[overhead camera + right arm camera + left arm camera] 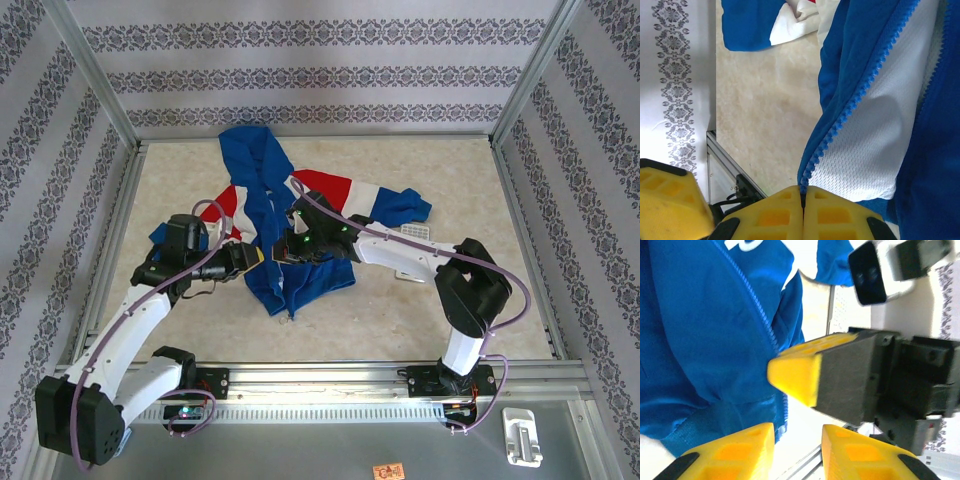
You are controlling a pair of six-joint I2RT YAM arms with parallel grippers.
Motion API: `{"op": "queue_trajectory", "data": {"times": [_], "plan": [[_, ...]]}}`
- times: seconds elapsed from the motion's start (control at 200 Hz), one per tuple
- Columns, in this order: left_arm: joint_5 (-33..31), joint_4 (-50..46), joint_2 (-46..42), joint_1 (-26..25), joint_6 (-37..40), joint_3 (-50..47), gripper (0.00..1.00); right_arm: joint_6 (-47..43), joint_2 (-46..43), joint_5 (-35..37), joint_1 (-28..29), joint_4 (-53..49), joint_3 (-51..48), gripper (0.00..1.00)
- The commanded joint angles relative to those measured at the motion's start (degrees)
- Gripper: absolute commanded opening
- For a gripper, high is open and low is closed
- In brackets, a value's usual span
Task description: Zip up the jacket
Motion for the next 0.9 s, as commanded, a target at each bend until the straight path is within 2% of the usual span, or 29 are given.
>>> {"op": "queue_trajectory", "data": {"times": [0.0, 0.105, 0.425, 0.535, 0.779, 0.894], "plan": [[0.0, 0.4, 1.1, -3.2, 0.1, -2.0, 0.30, -0.6, -1.9, 1.7, -0.3, -3.8, 2.1, 0.00], [-0.4, 6.7, 1.4, -5.2, -3.8, -5.3, 0.29, 0.8, -2.1, 2.1, -0.2, -3.4, 1.6, 0.00], [1.5, 19.1, 2.3, -5.7, -9.7, -11.8, 0.28, 4.2, -2.4, 2.0, 0.2, -0.9, -1.3, 0.00], [2.1, 24.0, 2.5, -6.2, -11.9, -13.5, 0.31, 5.8, -2.1, 1.6, 0.2, 2.0, -2.4, 0.00], [4.0, 28.7, 4.6, -6.5, -13.3, -14.8, 0.33, 6.7, -0.5, 0.2, 0.1, 3.4, -1.7, 0.00], [4.6, 29.8, 4.9, -6.5, -13.2, -15.3, 0.30, 7.4, -0.1, -0.1, 0.1, 4.4, -2.4, 0.00]]}}
